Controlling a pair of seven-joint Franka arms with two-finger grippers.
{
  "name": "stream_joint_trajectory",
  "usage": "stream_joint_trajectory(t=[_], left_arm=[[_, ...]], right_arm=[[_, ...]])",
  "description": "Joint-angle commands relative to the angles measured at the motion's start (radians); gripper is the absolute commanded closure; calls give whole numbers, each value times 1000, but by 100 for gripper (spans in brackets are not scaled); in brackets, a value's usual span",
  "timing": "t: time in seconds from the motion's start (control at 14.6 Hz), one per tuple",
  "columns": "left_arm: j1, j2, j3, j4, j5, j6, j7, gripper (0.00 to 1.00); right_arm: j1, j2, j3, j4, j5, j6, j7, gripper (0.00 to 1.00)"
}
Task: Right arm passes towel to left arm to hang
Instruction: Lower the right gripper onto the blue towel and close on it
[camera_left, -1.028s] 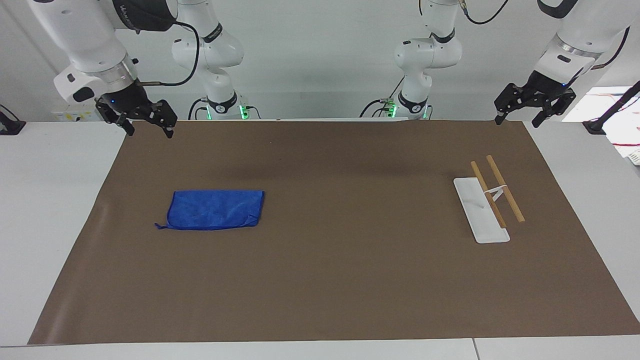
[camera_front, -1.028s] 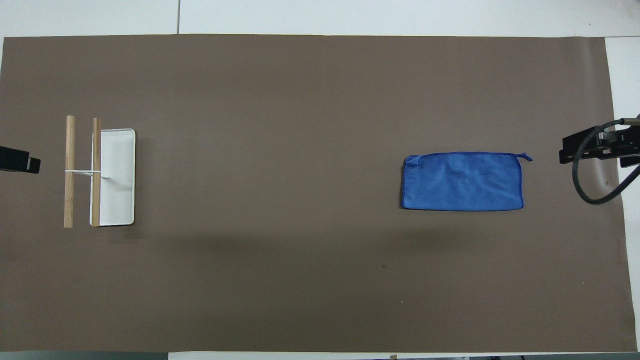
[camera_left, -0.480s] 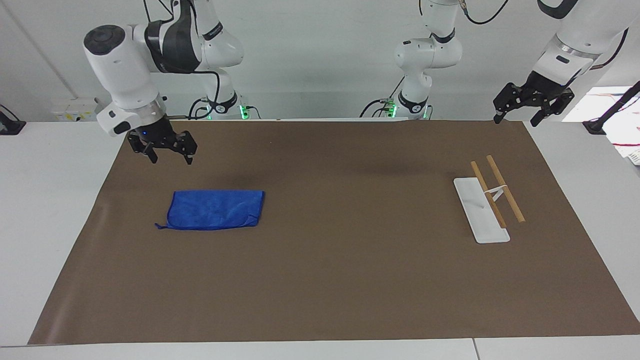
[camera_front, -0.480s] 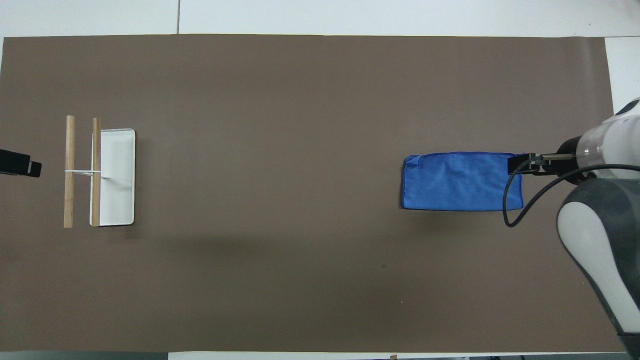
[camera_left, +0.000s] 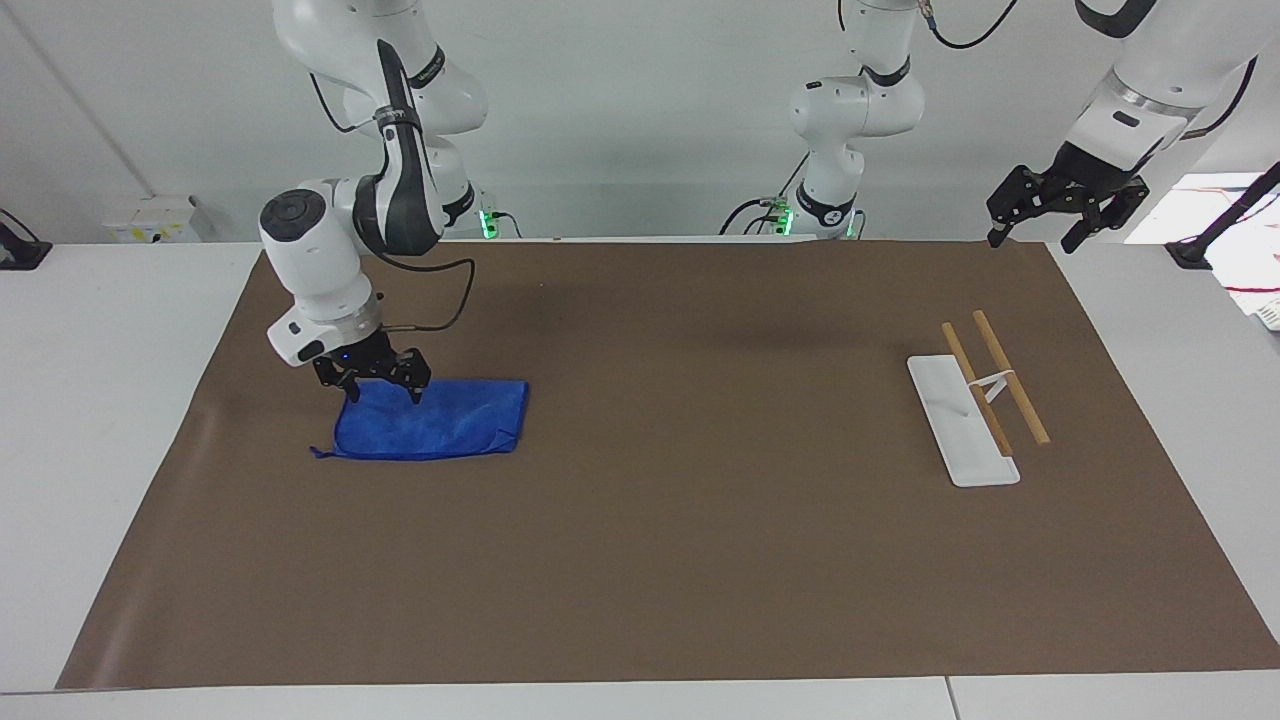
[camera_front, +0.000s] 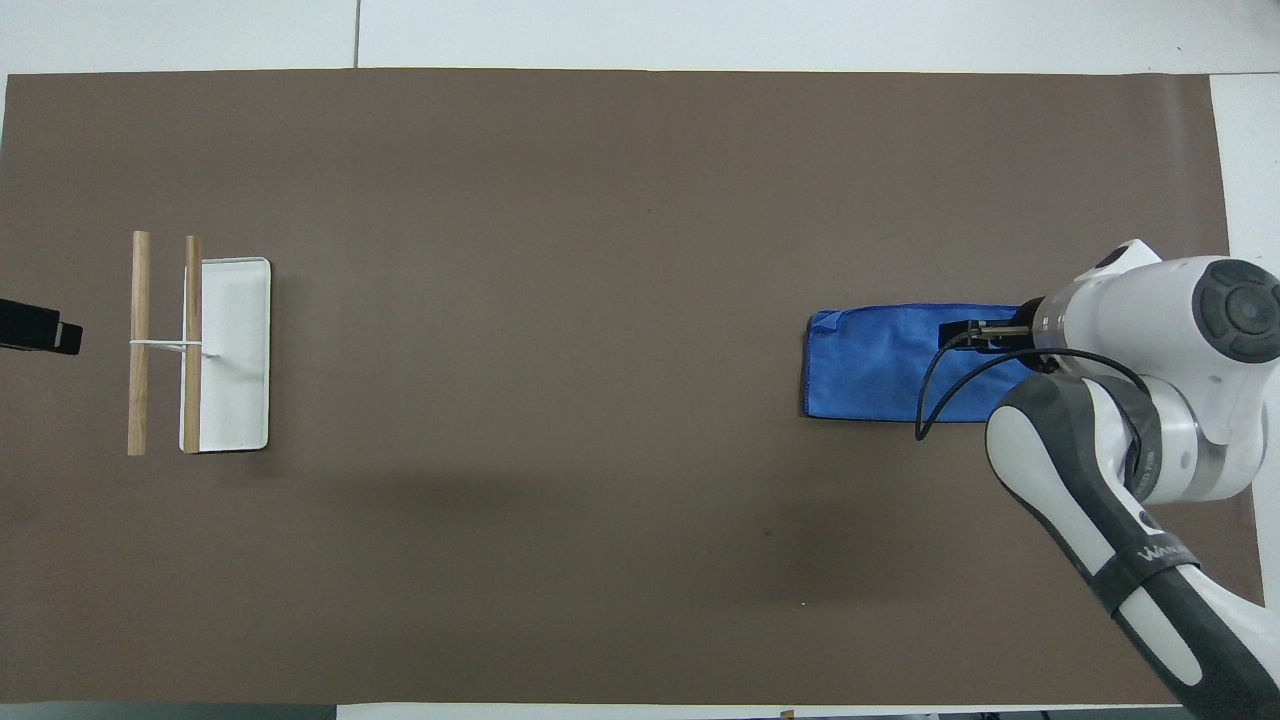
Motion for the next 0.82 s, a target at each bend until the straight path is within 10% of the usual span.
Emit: stream_joint_trajectory(t=[0.0,0.48,0.75], left_arm=[[-12,-17,8,-11,20,-4,-7,0],[-13,-16,6,-11,20,4,-10,0],[-13,-16,6,-11,20,2,-11,0]], right_arm=[[-30,17,4,-34,57,49,-139,0],[-19,108,4,-40,78,172,-202,0],[-19,108,4,-32,78,156,-221,44]])
